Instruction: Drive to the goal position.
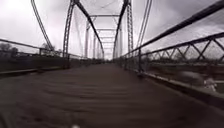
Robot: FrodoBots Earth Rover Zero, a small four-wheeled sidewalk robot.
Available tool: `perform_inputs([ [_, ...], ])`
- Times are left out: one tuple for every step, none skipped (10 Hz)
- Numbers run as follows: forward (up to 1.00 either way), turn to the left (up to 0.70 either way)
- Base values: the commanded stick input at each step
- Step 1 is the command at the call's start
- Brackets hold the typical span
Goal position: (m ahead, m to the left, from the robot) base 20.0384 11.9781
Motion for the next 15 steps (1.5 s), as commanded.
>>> perform_inputs([
  [1.00,0.00],
  [1.00,0.00],
  [1.00,0.00],
  [1.00,0.00],
  [1.00,0.00],
  [1.00,0.00],
  [1.00,0.00],
  [1.00,0.00],
  [1.00,0.00],
  [1.00,0.00],
  [1.00,0.00],
  [1.00,0.00],
  [1.00,0.00],
  [1.00,0.00],
  [1.00,0.00],
])
